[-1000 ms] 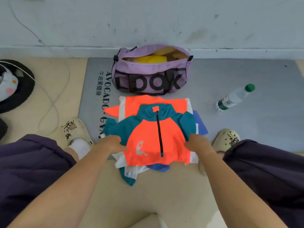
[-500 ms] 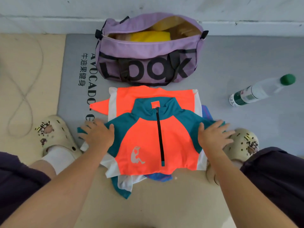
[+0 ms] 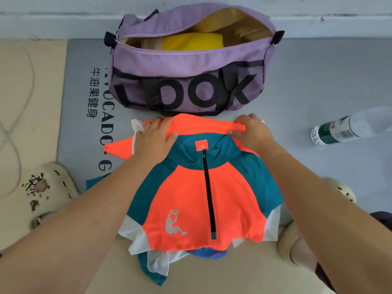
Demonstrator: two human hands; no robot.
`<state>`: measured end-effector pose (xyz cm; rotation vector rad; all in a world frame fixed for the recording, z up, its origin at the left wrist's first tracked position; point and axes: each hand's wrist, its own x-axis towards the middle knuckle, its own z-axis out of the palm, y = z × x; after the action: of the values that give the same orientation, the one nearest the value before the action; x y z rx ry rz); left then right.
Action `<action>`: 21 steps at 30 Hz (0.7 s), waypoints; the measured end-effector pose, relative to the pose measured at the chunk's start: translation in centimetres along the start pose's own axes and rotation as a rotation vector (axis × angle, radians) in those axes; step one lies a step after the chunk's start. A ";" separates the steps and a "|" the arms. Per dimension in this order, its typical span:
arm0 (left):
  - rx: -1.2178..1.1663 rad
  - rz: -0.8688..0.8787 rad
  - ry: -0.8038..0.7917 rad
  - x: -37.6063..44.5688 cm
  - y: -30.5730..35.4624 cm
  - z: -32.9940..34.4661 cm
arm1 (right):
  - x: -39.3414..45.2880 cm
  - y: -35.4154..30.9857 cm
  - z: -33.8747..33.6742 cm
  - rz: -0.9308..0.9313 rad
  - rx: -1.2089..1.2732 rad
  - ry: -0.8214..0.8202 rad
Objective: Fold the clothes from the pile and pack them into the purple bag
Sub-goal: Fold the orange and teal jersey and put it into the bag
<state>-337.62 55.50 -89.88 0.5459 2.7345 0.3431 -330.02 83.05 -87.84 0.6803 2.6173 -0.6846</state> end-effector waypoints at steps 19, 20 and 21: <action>-0.155 -0.098 0.052 -4.3 0.4 0.1 | -4.0 -0.3 1.7 0.126 0.164 0.108; -0.115 -0.144 0.000 -4.9 0.2 0.4 | -4.3 0.0 2.1 0.175 0.118 0.022; -0.091 -0.195 -0.034 -5.3 0.0 0.6 | -4.5 0.2 2.4 0.212 0.056 -0.013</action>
<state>-332.82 53.46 -89.00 0.2557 2.6948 0.4015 -325.73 80.38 -87.92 0.9500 2.4747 -0.6965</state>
